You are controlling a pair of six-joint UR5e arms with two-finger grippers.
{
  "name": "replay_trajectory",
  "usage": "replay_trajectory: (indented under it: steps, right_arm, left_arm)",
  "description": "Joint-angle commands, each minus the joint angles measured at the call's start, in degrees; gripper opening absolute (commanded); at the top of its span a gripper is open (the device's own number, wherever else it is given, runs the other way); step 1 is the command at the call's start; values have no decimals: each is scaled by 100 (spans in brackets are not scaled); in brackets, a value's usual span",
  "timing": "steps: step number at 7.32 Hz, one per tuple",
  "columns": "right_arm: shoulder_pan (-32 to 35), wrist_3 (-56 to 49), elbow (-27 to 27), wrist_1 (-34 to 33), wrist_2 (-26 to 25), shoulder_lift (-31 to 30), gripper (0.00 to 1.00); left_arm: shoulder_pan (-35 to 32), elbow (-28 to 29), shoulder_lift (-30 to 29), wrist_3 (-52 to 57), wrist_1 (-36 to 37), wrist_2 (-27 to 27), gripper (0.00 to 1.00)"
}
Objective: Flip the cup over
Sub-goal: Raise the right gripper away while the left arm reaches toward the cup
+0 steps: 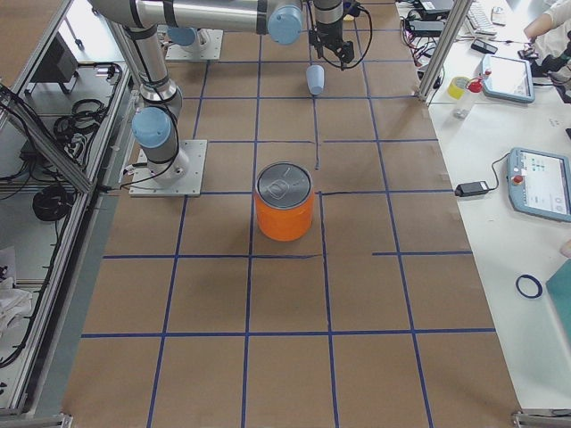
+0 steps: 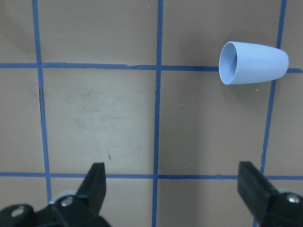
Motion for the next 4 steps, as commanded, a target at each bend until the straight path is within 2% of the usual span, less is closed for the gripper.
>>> replay_trajectory:
  steps: [1,2,3,4]
  right_arm:
    - [-432,810,-18,778,-313,-617,100]
    - [-555,1145,-18,798,-359,-829,100]
    - [-800,1905,-9,807,-359,-848,100]
    - [-1098,2130,17,807,-411,-831,100]
  left_arm:
    - [31,-383,-780,88,914,-113,100]
    - [31,-455,-1175,114,1277,-471,100]
    - [40,-386,-1579,706,1438,-1301,100]
    - [40,-403,-1801,895,1492,-1892,100]
